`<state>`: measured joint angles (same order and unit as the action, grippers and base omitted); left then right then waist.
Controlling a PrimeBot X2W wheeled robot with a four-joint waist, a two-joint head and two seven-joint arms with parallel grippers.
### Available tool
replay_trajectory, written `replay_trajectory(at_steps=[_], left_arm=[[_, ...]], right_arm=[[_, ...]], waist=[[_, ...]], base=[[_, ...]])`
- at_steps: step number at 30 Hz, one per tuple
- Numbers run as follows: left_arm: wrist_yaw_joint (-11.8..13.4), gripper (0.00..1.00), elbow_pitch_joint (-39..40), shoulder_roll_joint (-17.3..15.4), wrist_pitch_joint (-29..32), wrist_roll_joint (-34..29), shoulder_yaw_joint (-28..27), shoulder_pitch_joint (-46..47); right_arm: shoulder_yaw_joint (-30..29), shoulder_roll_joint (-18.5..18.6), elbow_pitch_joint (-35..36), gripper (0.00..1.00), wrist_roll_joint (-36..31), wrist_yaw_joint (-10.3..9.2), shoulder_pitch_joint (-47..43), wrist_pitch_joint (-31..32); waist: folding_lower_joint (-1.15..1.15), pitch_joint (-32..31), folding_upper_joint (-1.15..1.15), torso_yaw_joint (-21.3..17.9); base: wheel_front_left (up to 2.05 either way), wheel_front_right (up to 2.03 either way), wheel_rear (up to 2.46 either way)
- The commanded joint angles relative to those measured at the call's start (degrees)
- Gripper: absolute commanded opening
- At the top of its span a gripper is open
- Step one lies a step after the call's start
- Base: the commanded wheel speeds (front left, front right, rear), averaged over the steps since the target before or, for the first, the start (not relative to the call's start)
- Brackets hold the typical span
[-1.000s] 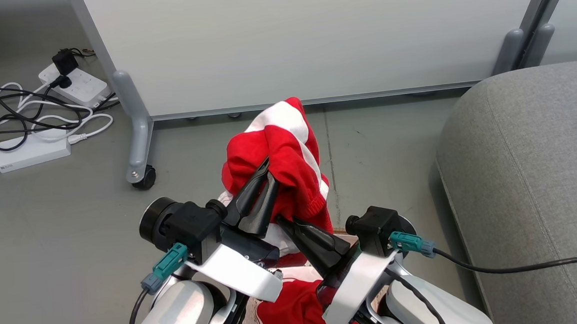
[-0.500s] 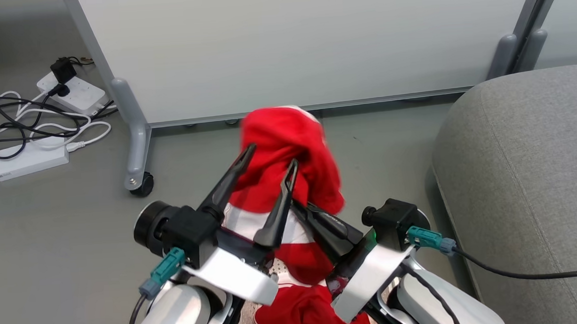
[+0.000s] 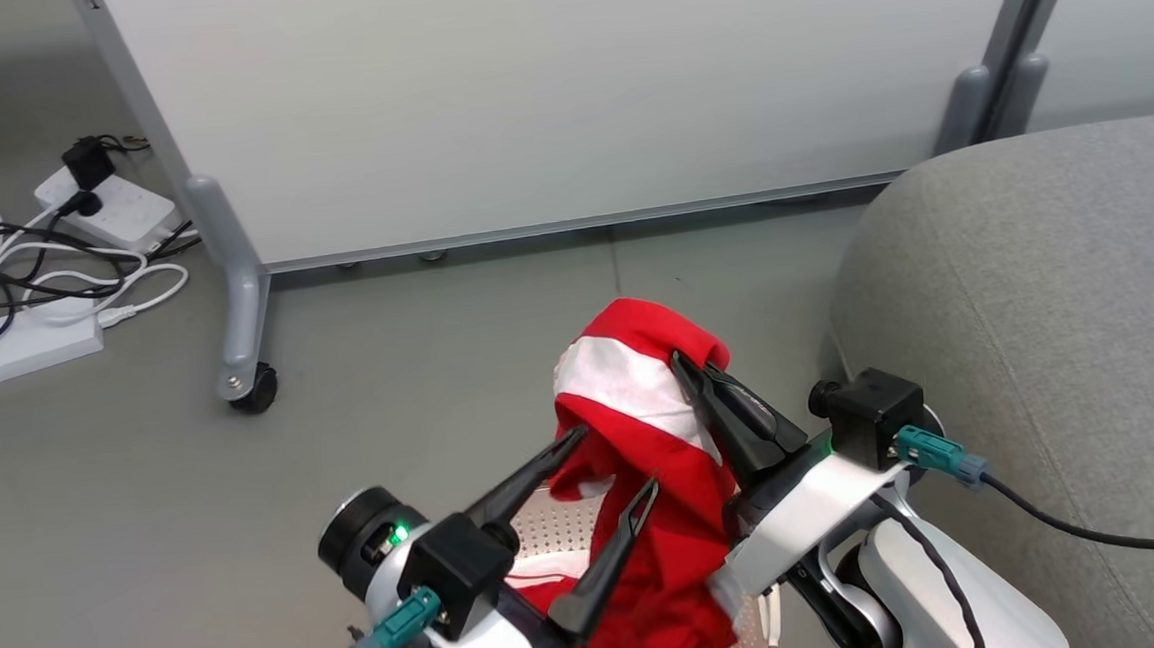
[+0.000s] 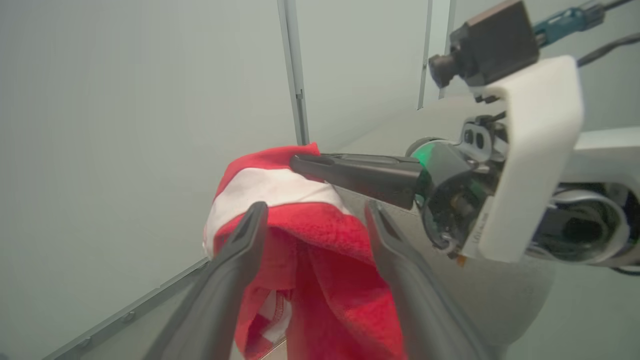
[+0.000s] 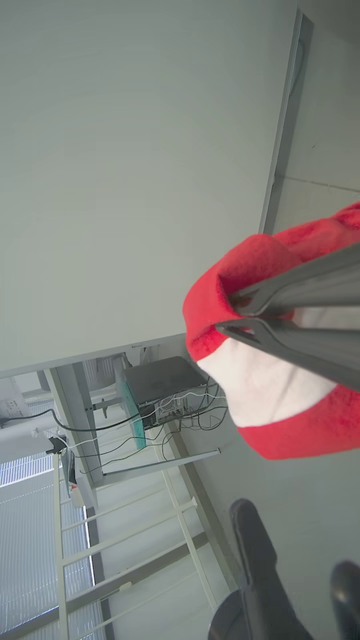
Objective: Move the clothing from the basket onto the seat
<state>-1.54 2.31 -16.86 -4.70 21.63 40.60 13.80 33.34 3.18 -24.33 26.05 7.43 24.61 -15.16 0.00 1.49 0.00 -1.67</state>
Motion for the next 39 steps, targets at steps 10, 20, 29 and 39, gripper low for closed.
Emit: replay_trajectory(at_steps=[10, 20, 29, 39], left_arm=[[0.5, 1.0, 0.28, -0.86, 0.12, -0.67, 0.53, -0.11], [0.75, 1.0, 2.27, -2.62, 1.57, -1.45, -0.1, 1.98], [-0.27, 1.0, 4.03, -4.9, 4.1, -2.49, 0.53, 4.1], [-0.94, 1.0, 6.15, -5.43, 5.99, -3.6, 1.08, 7.52]], right_arm=[[-1.79, -0.05, 0.72, 0.0, -0.79, 0.11, 1.79, -0.16], [-3.76, -0.4, 2.91, 0.0, 0.19, 0.11, 4.29, -0.16], [-7.98, -0.48, 4.7, 0.0, 1.25, 0.11, 3.37, -0.16], [-19.28, -0.29, 2.52, 0.0, -0.97, 0.11, 10.59, -0.16]], waist=[[0.0, 2.23, 0.0, -7.22], [0.0, 6.75, 0.0, -21.12], [0.0, 10.26, 0.0, -30.11], [0.0, 14.64, 0.0, -29.33]], base=[[0.0, 0.0, 0.0], [0.0, 0.0, 0.0], [0.0, 0.0, 0.0], [0.0, 0.0, 0.0]])
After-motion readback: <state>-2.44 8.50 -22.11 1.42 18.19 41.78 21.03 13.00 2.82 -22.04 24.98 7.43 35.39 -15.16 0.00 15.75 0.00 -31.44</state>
